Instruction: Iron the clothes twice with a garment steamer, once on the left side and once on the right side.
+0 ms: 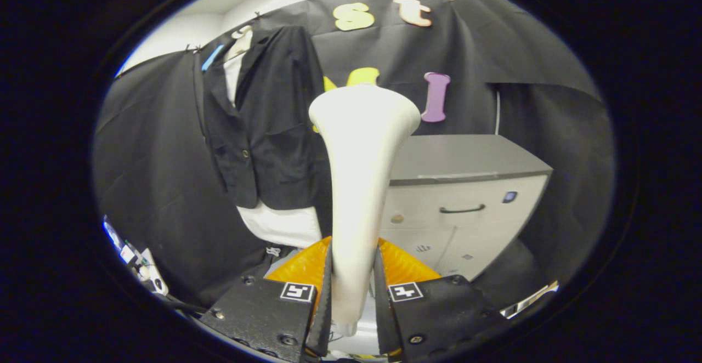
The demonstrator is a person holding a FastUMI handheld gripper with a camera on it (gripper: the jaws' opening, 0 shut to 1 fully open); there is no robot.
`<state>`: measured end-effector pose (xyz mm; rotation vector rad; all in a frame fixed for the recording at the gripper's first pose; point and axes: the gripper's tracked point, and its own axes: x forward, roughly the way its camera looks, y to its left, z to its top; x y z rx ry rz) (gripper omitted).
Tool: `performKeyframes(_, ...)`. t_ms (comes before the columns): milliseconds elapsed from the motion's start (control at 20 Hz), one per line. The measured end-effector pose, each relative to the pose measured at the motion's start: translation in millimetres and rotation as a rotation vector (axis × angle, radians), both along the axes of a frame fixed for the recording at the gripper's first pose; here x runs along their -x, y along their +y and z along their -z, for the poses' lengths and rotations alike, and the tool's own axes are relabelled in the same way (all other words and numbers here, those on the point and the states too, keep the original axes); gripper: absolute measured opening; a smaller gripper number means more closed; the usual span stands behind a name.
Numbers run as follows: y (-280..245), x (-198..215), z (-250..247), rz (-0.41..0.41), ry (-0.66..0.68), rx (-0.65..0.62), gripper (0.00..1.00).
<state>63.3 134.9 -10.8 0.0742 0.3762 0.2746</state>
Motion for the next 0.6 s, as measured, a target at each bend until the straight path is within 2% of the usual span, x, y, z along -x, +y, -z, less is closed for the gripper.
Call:
performKeyframes(300, -113, 46, 26, 0.090, 0.030, -0.016, 0.36)
performKeyframes(600, -173, 89, 71, 0.116, 0.080, -0.012, 0.36)
